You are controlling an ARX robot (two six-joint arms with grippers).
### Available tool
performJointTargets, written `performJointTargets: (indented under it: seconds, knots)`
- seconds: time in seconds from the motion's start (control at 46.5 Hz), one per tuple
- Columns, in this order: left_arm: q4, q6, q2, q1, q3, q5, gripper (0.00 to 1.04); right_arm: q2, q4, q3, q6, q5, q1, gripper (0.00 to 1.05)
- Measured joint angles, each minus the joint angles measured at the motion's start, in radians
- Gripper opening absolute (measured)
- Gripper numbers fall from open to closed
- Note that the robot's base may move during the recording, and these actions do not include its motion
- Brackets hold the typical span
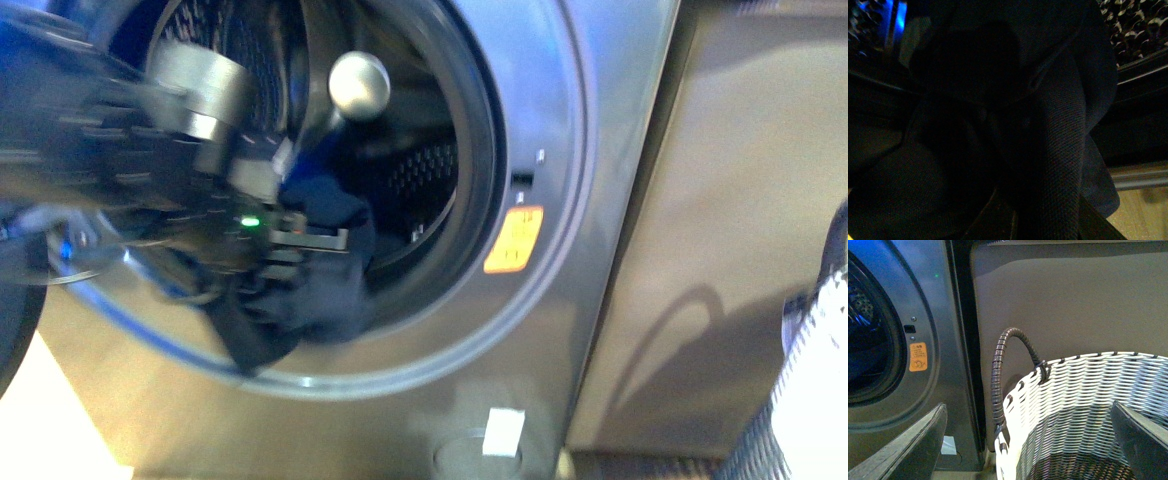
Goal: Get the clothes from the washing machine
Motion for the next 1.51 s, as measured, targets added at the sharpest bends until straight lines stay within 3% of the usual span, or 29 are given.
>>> performJointTargets:
  seconds: [0.301, 0.495, 0.775, 1.183, 1.506]
  knots:
    - [0.165, 0.050, -0.328, 0.035, -0.318, 0.109, 0.10, 0.000, 0.000, 0.000, 0.000, 0.000, 0.000, 0.97]
    - [0.137, 0.050, -0.627, 0.075, -0.445, 0.227, 0.10, 0.000, 0.000, 0.000, 0.000, 0.000, 0.000, 0.97]
    - [0.036, 0.074, -0.902, 0.080, -0.444, 0.312, 0.10, 0.000, 0.000, 0.000, 0.000, 0.000, 0.000, 0.97]
    - [-0.188, 0.125, -0.976, 0.004, -0.092, 0.397, 0.10, 0.000, 0.000, 0.000, 0.000, 0.000, 0.000, 0.97]
    - [-0.484, 0.134, -0.679, -0.056, 0.526, 0.412, 0.10, 0.000, 0.000, 0.000, 0.000, 0.000, 0.000, 0.97]
